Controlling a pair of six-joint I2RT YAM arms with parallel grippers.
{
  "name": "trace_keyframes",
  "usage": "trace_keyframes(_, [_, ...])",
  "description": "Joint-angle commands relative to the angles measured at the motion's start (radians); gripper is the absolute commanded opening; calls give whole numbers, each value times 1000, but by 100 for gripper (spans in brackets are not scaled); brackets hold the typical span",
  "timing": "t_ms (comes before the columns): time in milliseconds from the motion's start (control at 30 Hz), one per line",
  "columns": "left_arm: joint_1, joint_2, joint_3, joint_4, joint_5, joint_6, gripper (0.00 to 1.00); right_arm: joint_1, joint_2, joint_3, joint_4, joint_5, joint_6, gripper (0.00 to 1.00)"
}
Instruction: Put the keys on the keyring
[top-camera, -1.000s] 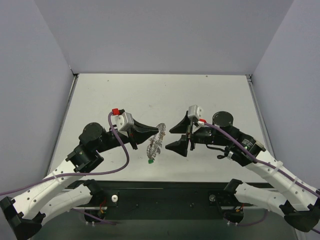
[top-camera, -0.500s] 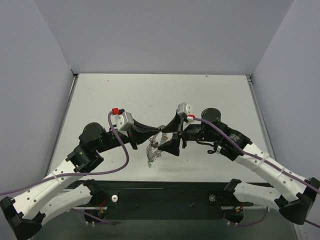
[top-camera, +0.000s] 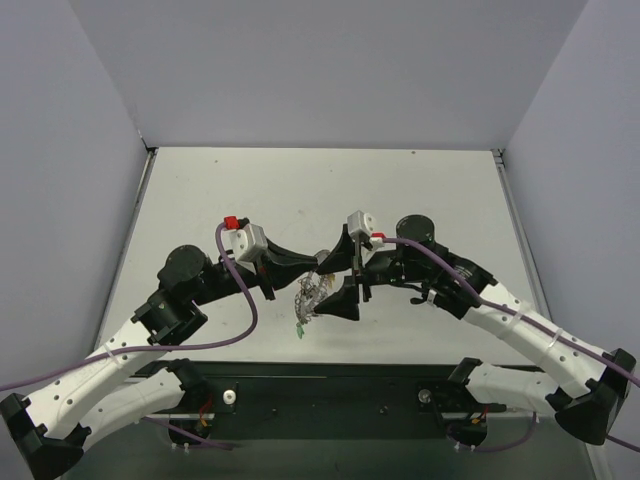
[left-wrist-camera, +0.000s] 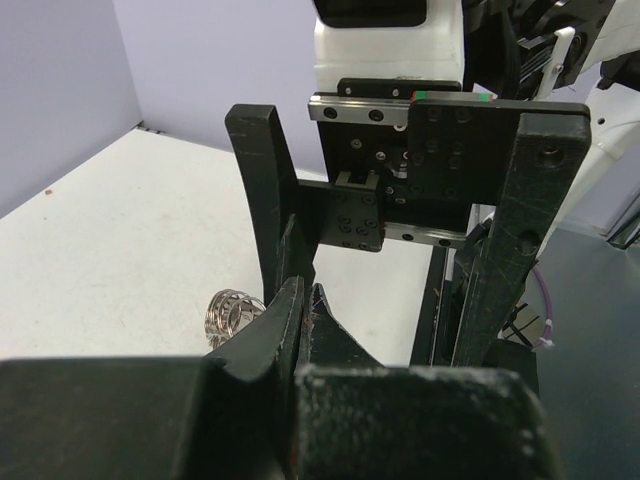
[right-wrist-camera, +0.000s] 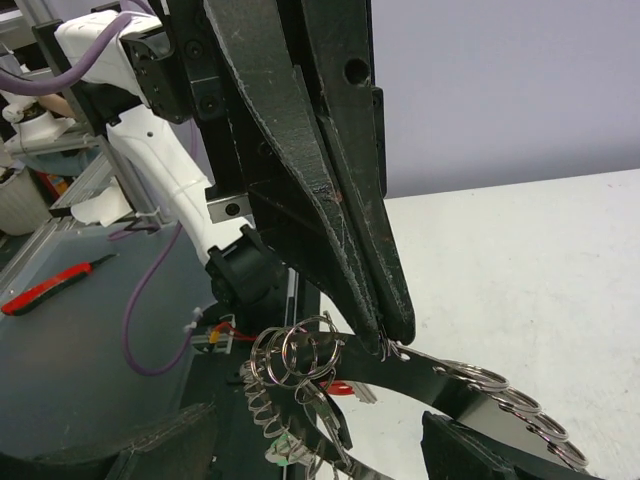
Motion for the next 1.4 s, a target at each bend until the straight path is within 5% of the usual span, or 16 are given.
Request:
trace_keyframes(0, [-3, -24, 56, 119, 27, -26, 0, 10, 15, 2, 89, -71, -7, 83])
trace_keyframes(300, [-3, -18, 56, 130, 36, -35, 0, 16, 72, 8, 155, -86, 59, 69])
trace_keyframes(433, [-4, -22, 56, 132, 35, -33, 0, 20, 93, 33, 128, -99, 53, 42])
trace_keyframes(733, [-3, -26, 51, 115, 16, -24, 0, 23, 66, 43, 85, -89, 39, 7])
trace_keyframes(1367, [-1, -36, 56, 57, -2, -3, 0, 20, 12, 74, -7, -48, -13, 0])
